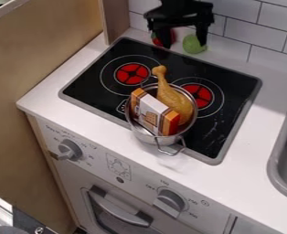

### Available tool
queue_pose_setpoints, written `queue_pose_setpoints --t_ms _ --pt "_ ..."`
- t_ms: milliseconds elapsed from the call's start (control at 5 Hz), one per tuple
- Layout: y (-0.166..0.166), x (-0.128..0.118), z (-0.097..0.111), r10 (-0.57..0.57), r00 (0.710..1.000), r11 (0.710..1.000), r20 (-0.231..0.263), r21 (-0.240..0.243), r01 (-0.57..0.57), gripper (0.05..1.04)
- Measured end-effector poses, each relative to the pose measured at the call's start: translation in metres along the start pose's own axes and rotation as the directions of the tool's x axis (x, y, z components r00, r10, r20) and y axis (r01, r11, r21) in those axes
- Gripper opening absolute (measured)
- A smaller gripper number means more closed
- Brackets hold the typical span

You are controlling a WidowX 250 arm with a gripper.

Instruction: Move the green object on the right burner

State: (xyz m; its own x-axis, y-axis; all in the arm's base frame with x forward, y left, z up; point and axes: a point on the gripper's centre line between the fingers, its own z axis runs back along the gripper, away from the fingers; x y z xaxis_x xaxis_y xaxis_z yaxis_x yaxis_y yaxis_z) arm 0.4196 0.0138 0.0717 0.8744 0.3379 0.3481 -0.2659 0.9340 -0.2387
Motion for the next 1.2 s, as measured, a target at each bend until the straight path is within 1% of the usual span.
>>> queue_pose_setpoints --t_ms 200,400,600,800,1000,1200 --pt "0.002 0.000 -0.021 -0.027 0.998 0.999 0.056 0.025 0.025 0.994" --pt "0.001 0.003 -0.031 -0.051 0.993 0.998 0.102 0.050 0.046 0.994" --pt "0.004 0.007 -0.040 -0.072 0.990 0.993 0.125 0.104 0.059 0.994" --pt "0.004 0.016 -0.045 -0.084 0.981 0.992 0.172 0.104 0.067 0.994" --pt "0.008 0.022 -0.046 -0.098 0.977 0.991 0.190 0.113 0.078 0.994" --pt "0.007 0.030 -0.052 -0.102 0.969 0.991 0.225 0.104 0.081 0.994"
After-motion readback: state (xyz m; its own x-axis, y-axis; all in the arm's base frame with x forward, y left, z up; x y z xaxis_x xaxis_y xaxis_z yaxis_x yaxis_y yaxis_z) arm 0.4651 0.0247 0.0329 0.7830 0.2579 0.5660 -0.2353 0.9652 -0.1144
